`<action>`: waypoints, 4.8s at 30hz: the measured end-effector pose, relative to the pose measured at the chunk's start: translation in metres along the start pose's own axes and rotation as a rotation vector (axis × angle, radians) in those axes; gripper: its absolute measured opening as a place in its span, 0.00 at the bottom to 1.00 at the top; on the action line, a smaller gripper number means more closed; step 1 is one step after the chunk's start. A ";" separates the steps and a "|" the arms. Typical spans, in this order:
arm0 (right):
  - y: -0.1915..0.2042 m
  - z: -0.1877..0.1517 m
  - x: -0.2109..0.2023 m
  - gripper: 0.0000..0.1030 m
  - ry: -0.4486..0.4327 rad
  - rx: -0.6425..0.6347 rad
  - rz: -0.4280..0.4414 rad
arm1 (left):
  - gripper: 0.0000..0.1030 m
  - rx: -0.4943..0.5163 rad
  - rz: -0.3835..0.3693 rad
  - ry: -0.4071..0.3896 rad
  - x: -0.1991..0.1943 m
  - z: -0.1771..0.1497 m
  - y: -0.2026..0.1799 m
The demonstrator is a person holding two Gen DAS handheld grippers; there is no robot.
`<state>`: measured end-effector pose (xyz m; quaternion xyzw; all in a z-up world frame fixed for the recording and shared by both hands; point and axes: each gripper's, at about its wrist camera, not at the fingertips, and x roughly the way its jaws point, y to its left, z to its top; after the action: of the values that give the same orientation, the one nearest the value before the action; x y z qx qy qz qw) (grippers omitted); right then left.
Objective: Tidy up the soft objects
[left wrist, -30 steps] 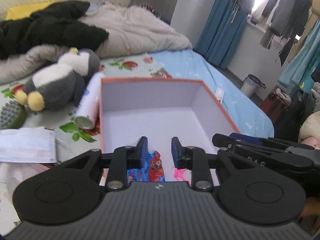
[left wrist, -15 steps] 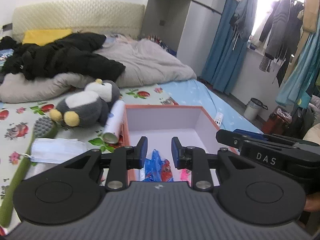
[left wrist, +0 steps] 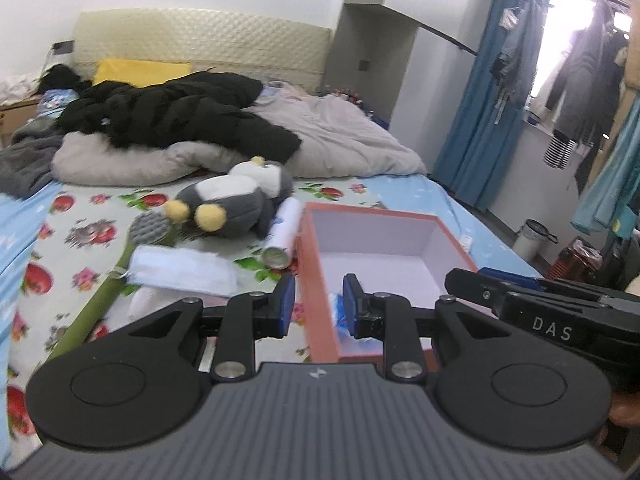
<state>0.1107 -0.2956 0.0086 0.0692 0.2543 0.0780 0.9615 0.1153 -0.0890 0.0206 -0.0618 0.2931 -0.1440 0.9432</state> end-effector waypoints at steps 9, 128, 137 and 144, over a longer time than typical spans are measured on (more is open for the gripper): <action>0.029 -0.029 0.001 0.37 0.053 -0.032 0.071 | 0.29 -0.039 0.078 -0.012 -0.030 -0.033 0.028; 0.058 -0.141 0.151 0.51 0.470 -0.017 0.157 | 0.53 -0.278 0.242 0.274 0.077 -0.166 0.183; 0.072 -0.142 0.184 0.63 0.457 -0.143 0.179 | 0.53 -0.260 0.236 0.279 0.103 -0.165 0.188; 0.080 -0.160 0.200 0.67 0.495 -0.242 0.190 | 0.51 -0.260 0.247 0.304 0.118 -0.171 0.188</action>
<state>0.1937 -0.1656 -0.2111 -0.0435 0.4624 0.2120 0.8599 0.1546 0.0481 -0.2204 -0.1242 0.4532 0.0037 0.8827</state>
